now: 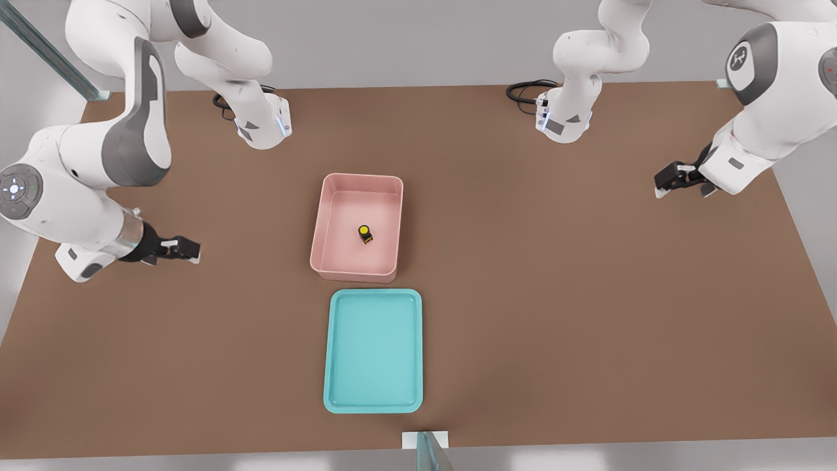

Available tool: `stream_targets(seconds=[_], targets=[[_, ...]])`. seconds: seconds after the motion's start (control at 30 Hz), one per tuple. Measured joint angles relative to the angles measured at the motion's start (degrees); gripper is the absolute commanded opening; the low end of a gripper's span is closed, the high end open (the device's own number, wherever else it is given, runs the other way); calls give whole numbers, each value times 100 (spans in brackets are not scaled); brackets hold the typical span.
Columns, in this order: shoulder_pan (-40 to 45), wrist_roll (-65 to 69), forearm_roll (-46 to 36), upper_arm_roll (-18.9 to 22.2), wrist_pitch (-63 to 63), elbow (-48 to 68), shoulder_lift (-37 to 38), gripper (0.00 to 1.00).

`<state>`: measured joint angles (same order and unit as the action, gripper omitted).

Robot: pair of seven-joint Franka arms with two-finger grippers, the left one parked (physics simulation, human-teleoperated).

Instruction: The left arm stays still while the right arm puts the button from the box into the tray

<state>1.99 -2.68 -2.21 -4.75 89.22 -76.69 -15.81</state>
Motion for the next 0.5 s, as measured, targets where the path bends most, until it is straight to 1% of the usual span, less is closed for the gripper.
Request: stream_targets(seconds=[0.03,0.07,0.1,0.13,0.17,0.2,0.23,0.27,0.3,0.33,0.43,0.5], targets=[[-1,-22,41,-2,41,2,-13,100],[-26,-45,87,-124,55,36,1,100],[-372,-83,122,-393,57,184,11,100],[-1209,-196,142,-557,64,363,-1,100],[-2156,-336,163,-652,73,489,-21,100],[-2895,-482,160,-708,84,550,-45,100],[-3462,-697,141,-735,96,557,-94,100],[-3903,-940,151,-754,154,322,-90,100],[-4177,-1187,160,-805,303,-262,40,100],[-4268,-1409,163,-830,536,-1025,222,100],[-4139,-1913,135,-338,1620,-3138,424,99],[-4112,-2204,125,-16,2317,-3688,409,99]])
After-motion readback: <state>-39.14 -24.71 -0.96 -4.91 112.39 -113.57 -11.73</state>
